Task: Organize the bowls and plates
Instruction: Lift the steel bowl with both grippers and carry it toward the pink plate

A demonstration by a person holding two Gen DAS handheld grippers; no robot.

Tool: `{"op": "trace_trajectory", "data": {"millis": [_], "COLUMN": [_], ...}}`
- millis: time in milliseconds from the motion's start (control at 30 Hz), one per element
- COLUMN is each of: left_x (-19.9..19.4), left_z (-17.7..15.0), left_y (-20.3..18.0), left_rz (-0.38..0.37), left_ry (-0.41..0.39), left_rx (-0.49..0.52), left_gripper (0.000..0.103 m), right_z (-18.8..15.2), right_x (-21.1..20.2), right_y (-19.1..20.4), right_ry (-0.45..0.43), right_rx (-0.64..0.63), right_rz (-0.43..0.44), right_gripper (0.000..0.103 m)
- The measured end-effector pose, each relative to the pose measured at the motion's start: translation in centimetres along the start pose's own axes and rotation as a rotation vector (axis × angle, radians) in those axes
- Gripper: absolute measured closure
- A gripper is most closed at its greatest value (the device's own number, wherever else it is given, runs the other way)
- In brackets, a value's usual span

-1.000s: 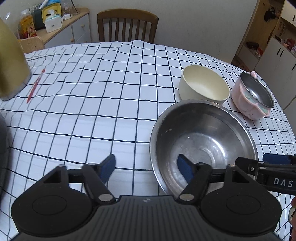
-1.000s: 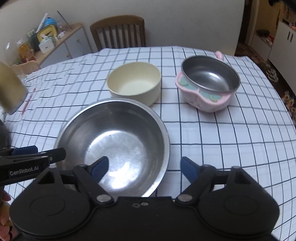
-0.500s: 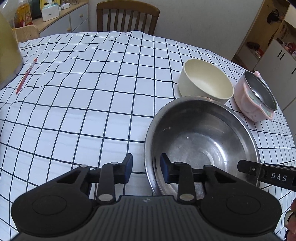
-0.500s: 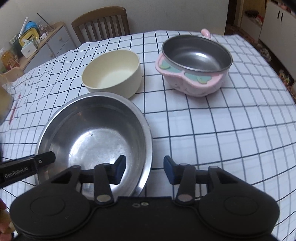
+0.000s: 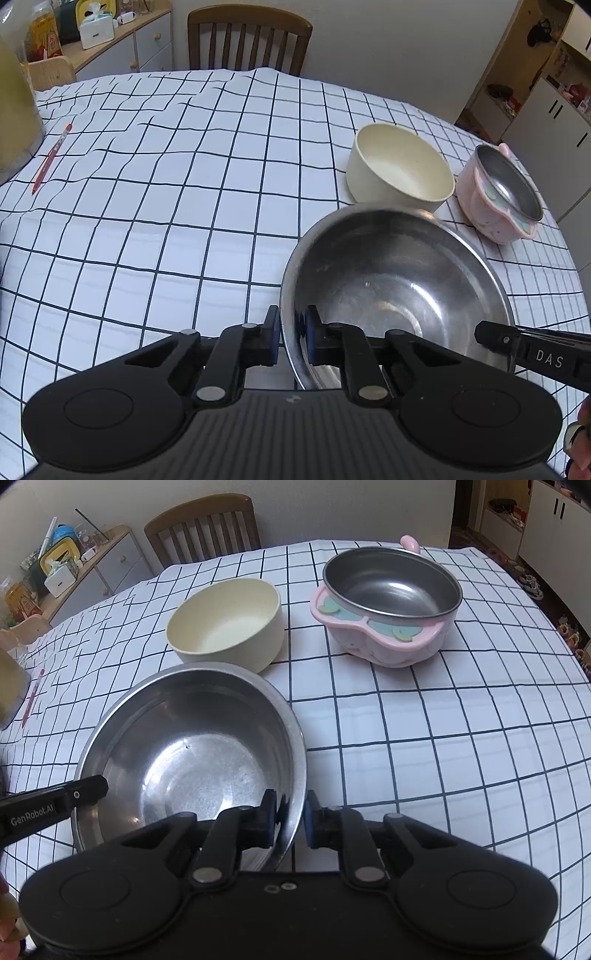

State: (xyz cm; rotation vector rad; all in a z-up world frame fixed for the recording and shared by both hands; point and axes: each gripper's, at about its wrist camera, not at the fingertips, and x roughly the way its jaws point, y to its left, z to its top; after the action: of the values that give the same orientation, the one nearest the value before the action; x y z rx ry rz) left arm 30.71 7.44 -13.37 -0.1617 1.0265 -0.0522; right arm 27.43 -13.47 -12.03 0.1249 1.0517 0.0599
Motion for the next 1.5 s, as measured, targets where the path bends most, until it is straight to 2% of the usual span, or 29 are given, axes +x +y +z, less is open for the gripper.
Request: {"op": "trace_trajectory", "data": {"millis": [500, 933, 1167, 1500], "left_x": [-5.3, -9.0, -8.9, -7.1], "left_z": [-1.4, -6.2, -9.8, -13.5], "left_y": [-3.8, -10.2, -13.9, -16.1], "left_rz": [-0.094, -0.173, -0.157, -0.108], "left_ry": [-0.038, -0.022, 0.004, 0.06], "left_rx": [0.066, 0.159, 0.193, 0.197], "left_gripper": [0.09, 0.09, 0.09, 0.09], "right_z": [-1.2, -5.4, -8.6, -11.5], "right_x": [-6.0, -12.3, -13.0, -11.7], "right_y": [-2.6, -8.3, -12.2, -15.4], "right_ry": [-0.056, -0.077, -0.055, -0.002], "right_rx": [0.005, 0.027, 0.038, 0.032], "right_rz": [-0.01, -0.029, -0.038, -0.023], "right_gripper": [0.089, 0.088, 0.088, 0.088]}}
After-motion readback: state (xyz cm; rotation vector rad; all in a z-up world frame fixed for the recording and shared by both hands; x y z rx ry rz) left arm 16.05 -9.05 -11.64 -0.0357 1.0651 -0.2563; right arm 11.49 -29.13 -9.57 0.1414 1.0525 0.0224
